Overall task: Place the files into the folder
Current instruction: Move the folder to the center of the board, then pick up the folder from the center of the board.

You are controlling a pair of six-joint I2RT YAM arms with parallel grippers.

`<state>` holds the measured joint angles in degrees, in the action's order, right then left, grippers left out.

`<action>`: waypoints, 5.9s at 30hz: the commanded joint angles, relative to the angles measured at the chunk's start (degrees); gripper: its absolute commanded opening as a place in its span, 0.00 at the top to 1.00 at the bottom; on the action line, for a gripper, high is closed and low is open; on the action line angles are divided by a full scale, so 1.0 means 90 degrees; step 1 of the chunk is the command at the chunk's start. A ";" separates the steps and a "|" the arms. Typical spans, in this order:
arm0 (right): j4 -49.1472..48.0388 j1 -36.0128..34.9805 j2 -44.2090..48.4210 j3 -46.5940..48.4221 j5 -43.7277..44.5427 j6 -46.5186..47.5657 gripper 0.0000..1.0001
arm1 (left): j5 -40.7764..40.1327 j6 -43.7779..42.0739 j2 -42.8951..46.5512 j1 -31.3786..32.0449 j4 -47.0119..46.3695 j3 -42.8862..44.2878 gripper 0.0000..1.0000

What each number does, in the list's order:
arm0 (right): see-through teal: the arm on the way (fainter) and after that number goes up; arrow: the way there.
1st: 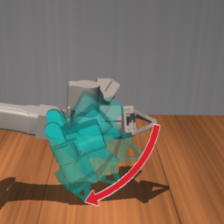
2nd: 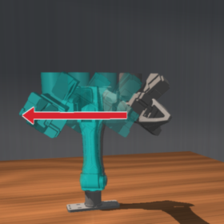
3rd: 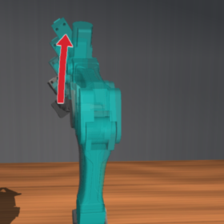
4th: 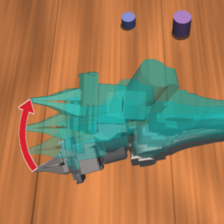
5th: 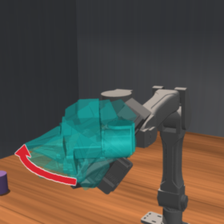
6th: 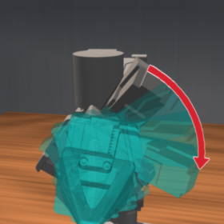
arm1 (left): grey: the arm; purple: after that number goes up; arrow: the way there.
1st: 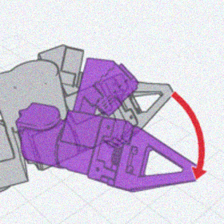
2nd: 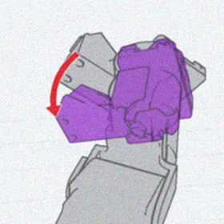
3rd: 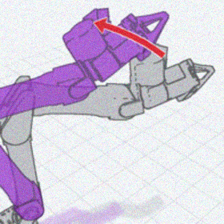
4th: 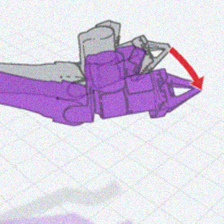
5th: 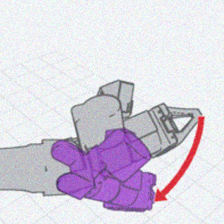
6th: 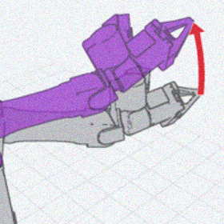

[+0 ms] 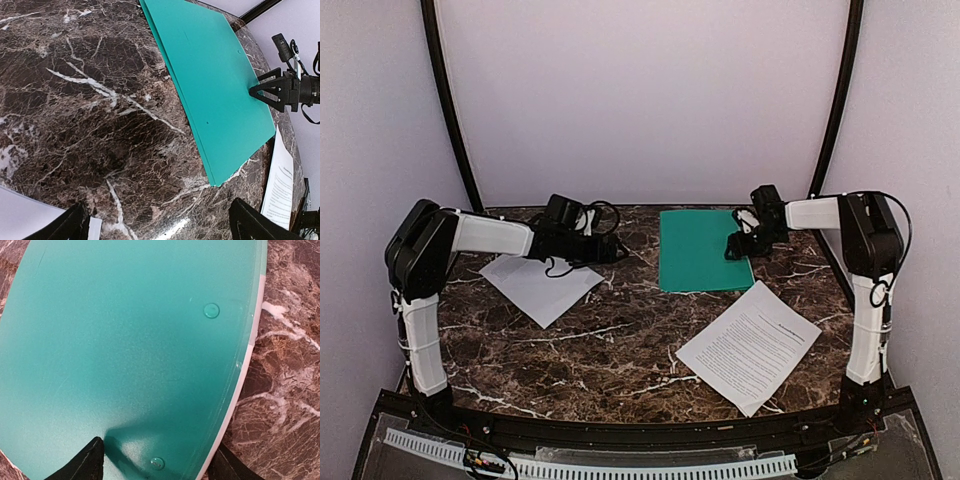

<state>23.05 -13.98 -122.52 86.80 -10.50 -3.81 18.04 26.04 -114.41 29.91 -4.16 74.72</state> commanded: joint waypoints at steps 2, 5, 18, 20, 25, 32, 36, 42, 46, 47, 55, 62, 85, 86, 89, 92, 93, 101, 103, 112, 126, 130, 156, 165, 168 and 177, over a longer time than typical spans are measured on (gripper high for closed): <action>0.0603 -0.0224 -0.0225 0.0022 -0.0143 0.0888 0.36 | 0.0344 0.0081 -0.0103 0.0104 0.0010 0.0306 0.04; 0.0680 -0.0357 -0.0225 0.0072 -0.0181 0.1288 0.38 | 0.0334 0.0066 -0.0148 0.0152 0.0030 0.0355 0.05; 0.0559 -0.1118 -0.0101 0.0178 -0.0732 0.1214 0.39 | 0.0357 0.0391 -0.0199 0.0268 0.0006 0.0164 0.07; 0.0484 -0.1179 -0.0027 0.0092 -0.0606 0.0799 0.36 | 0.0363 0.0511 -0.0200 0.0268 0.0025 0.0089 0.08; 0.0243 -0.1189 0.0220 -0.0253 -0.0601 -0.0075 0.29 | 0.0341 0.0769 -0.0202 0.0270 0.0129 -0.0083 0.09; -0.0209 -0.1191 0.0563 -0.0853 -0.1025 -0.0583 0.21 | 0.0659 0.0973 -0.0301 0.0270 -0.0115 -0.0215 0.09; -0.0363 -0.1200 0.0737 -0.1102 -0.1283 -0.0617 0.19 | 0.0884 0.1106 -0.0382 0.0270 -0.0260 -0.0203 0.10; -0.0488 -0.1201 0.0863 -0.1324 -0.1394 -0.0741 0.19 | 0.1104 0.1285 -0.0522 0.0270 -0.0395 -0.0145 0.17; -0.0584 -0.1202 0.0872 -0.1401 -0.1484 -0.0830 0.19 | 0.1296 0.1462 -0.0636 0.0279 -0.0535 -0.0109 0.20; -0.0596 -0.1209 0.0869 -0.1407 -0.1480 -0.0835 0.19 | 0.1333 0.1482 -0.0661 0.0279 -0.0529 -0.0077 0.21; -0.0646 -0.1221 0.0869 -0.1473 -0.1418 -0.0846 0.20 | 0.1298 0.1679 -0.0837 0.0275 -0.0309 0.0029 0.23; -0.0871 -0.1248 0.0915 -0.1670 -0.1627 -0.0886 0.22 | 0.1691 0.2396 -0.1065 0.0275 -0.0595 0.0012 0.25; -0.1052 -0.1269 0.1216 -0.2067 -0.1607 -0.0990 0.20 | 0.2268 0.3200 -0.0842 0.0276 -0.2287 -0.0616 0.34; -0.0954 -0.1283 0.1341 -0.2083 -0.1437 -0.0874 0.18 | 0.2192 0.3049 -0.0706 0.0278 -0.2113 -0.0577 0.34; -0.0627 -0.1439 0.1783 -0.2154 -0.0609 -0.0598 0.13 | 0.1758 0.2298 -0.0404 0.0275 -0.1245 -0.0475 0.31; -0.0379 -0.1739 0.2189 -0.2233 0.0169 -0.0386 0.10 | 0.1428 0.1631 -0.0054 0.0278 -0.0515 -0.0388 0.28; -0.0318 -0.1874 0.2335 -0.2267 0.0372 -0.0287 0.09 | 0.1268 0.1527 0.0021 0.0279 -0.0412 -0.0376 0.26; 0.0371 -0.3381 0.2315 -0.2228 0.2484 0.1160 0.05 | 0.0293 0.0274 0.0705 0.0270 0.0796 -0.0285 0.11; 0.0484 -0.3677 0.2087 -0.2145 0.2910 0.1472 0.07 | -0.0001 0.0051 0.0871 0.0270 0.1030 -0.0276 0.08; 0.0186 -0.4277 0.1460 -0.2028 0.4006 0.2305 0.21 | -0.0543 -0.0213 0.1292 0.0270 0.1449 -0.0395 0.07; -0.1039 -0.4520 0.1499 -0.2410 0.4695 0.3144 0.54 | -0.0571 -0.0119 0.1341 0.0270 0.1361 -0.0575 0.07; -0.1331 -0.4538 0.1484 -0.2488 0.4777 0.3315 0.58 | -0.0581 -0.0129 0.1309 0.0262 0.1373 -0.0586 0.07; -0.2911 -0.4719 0.1197 -0.3188 0.5530 0.3951 0.59 | -0.0535 -0.0077 0.1201 0.0260 0.1321 -0.0669 0.07; -0.3694 -0.4726 0.0734 -0.3051 0.5865 0.4331 0.61 | -0.0524 -0.0116 0.1198 0.0253 0.1373 -0.0668 0.07; -0.3935 -0.4716 0.0744 -0.3008 0.6002 0.4416 0.68 | -0.0538 -0.0147 0.1213 0.0251 0.1417 -0.0640 0.07; -0.4265 -0.4664 0.1448 -0.3236 0.5983 0.3814 0.98 | -0.0621 -0.0133 0.1447 0.0164 0.1449 -0.0734 0.06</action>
<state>-12.16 -56.12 -114.08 58.76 43.20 34.98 12.73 25.39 -104.77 32.14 7.07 69.56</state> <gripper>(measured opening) 0.051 0.935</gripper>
